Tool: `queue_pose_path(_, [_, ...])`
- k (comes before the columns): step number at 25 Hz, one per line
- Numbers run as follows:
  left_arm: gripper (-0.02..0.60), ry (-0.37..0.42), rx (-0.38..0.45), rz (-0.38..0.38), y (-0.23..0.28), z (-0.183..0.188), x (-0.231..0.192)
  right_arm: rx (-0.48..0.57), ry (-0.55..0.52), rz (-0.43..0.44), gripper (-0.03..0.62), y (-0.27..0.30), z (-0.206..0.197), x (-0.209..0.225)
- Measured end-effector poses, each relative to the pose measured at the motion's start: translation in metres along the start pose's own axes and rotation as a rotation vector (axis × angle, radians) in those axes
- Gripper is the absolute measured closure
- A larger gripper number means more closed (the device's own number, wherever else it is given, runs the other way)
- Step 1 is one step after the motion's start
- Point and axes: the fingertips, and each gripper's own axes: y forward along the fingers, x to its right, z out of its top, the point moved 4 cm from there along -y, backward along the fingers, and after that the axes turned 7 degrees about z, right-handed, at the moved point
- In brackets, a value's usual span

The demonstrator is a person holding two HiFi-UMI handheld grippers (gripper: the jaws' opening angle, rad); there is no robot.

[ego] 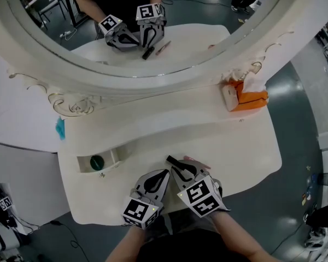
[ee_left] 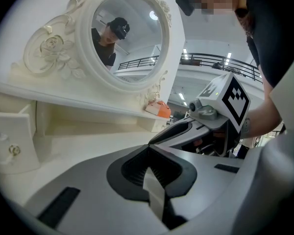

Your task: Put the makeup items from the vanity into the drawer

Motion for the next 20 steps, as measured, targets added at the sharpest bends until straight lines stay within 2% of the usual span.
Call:
queue_pose_path(10, [0.566, 0.035, -0.01, 0.005, 0.006, -0.001, 0.004, -0.048, -0.019, 0.007, 0.485, 0.008, -0.01, 0.009])
queue_pose_path(20, [0.566, 0.039, -0.015, 0.025, 0.005, -0.003, 0.002, -0.068, -0.025, 0.011, 0.482, 0.015, -0.011, 0.016])
